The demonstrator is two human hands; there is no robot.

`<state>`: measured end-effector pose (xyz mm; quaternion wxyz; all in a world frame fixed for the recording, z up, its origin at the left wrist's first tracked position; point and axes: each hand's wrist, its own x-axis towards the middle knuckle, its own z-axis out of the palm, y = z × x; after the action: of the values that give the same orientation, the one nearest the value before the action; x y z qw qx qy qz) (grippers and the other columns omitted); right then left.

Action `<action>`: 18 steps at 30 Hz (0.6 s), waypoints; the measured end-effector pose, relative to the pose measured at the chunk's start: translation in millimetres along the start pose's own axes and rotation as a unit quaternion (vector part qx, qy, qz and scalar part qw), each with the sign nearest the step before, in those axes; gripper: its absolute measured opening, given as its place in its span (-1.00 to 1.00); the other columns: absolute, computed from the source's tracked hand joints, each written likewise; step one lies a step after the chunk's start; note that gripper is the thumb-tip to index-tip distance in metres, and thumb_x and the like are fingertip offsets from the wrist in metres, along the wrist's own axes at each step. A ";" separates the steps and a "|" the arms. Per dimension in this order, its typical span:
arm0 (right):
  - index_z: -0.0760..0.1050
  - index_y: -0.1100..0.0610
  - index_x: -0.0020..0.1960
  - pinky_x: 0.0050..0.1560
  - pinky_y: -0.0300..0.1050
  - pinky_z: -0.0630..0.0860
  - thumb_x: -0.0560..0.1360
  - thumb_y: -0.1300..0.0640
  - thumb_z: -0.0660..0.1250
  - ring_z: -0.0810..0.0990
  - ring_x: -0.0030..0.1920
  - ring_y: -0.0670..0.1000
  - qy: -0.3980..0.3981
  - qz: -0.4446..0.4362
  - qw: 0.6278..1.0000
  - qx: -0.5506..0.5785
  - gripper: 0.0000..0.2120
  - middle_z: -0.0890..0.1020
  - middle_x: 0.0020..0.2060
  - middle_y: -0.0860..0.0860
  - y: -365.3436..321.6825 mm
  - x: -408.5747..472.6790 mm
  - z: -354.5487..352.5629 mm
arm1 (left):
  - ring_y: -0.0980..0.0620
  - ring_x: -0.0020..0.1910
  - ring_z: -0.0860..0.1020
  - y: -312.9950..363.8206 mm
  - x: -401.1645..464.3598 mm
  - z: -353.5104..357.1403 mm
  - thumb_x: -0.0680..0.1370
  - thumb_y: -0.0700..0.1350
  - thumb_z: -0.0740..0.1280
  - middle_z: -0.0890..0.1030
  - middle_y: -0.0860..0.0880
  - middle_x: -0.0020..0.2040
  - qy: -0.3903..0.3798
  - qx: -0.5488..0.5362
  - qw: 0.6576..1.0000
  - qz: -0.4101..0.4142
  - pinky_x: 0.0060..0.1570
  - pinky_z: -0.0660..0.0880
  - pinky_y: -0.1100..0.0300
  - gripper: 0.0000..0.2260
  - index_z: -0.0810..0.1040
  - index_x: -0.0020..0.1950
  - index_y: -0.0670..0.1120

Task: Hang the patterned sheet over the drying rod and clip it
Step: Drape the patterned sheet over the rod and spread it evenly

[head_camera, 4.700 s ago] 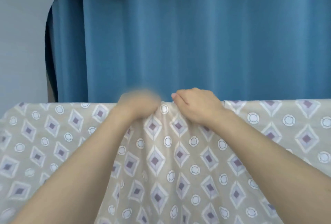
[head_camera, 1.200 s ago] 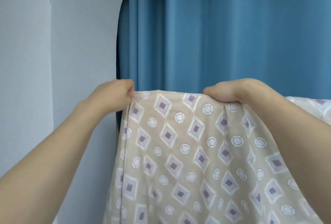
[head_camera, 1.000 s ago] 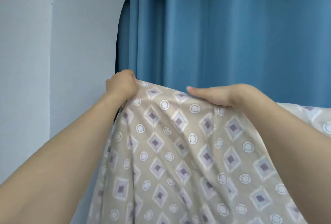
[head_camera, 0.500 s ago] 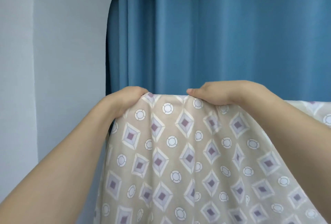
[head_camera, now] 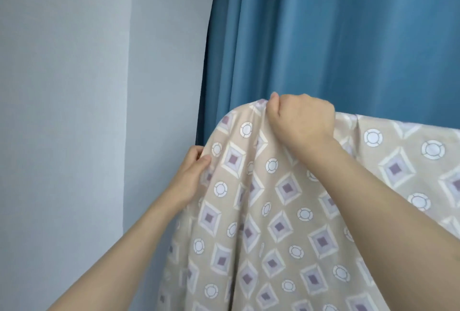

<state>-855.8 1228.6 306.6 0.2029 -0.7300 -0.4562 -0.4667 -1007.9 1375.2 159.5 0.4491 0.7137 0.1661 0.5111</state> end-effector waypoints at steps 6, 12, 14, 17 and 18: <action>0.39 0.11 -0.37 -0.30 -0.11 0.28 0.62 -0.01 -0.09 0.45 -0.34 0.15 0.002 0.019 1.000 0.007 -0.51 0.37 -0.48 0.02 3.2 5.5 10.7 | 0.06 -0.12 0.65 1.4 -5.5 -23.5 0.68 -0.01 0.17 0.69 0.04 -0.12 -0.048 0.135 0.989 -0.031 -0.05 0.51 0.13 -0.72 0.61 -0.05 -0.09; 0.41 0.12 -0.35 -0.35 -0.12 0.19 0.62 -0.03 -0.10 0.37 -0.42 0.11 0.004 0.023 1.000 0.001 -0.49 0.37 -0.49 0.04 3.3 6.4 10.0 | 0.03 -0.32 0.40 68.8 80.9 -41.2 0.59 -0.08 0.27 0.45 -0.09 -0.30 0.163 0.027 0.986 -0.017 -0.28 0.32 0.18 -0.76 0.43 -0.27 -0.06; 0.41 0.13 -0.37 -0.35 -0.13 0.18 0.62 -0.06 -0.10 0.35 -0.44 0.10 0.005 0.024 1.000 0.004 -0.47 0.38 -0.49 0.04 -0.3 7.2 9.4 | 0.02 -0.35 0.36 84.3 100.8 -31.6 0.55 -0.08 0.30 0.39 -0.09 -0.33 0.174 -0.022 0.984 -0.039 -0.32 0.30 0.21 -0.77 0.38 -0.28 -0.06; 0.40 0.14 -0.39 -0.39 -0.14 0.15 0.59 -0.23 -0.12 0.32 -0.47 0.06 -0.006 0.023 1.000 0.001 -0.38 0.42 -0.47 0.05 -1.1 6.2 7.2 | 0.05 -0.51 0.33 81.4 99.4 -7.7 0.59 -0.08 0.26 0.39 -0.01 -0.44 0.067 0.102 0.990 -0.072 -0.54 0.24 0.32 -0.70 0.36 -0.34 -0.04; 0.39 0.12 -0.39 -0.39 -0.14 0.16 0.56 -0.30 -0.12 0.32 -0.47 0.06 -0.014 0.019 1.000 -0.001 -0.36 0.43 -0.46 0.05 0.3 5.8 6.6 | 0.06 -0.52 0.36 74.0 91.2 -3.0 0.58 -0.05 0.25 0.44 0.00 -0.44 0.001 0.147 0.985 -0.095 -0.51 0.26 0.31 -0.73 0.40 -0.32 -0.05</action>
<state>-851.4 1236.0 308.5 0.2047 -0.7450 -0.4450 -0.4528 -988.5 1400.0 272.6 0.3854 0.7527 0.3069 0.4367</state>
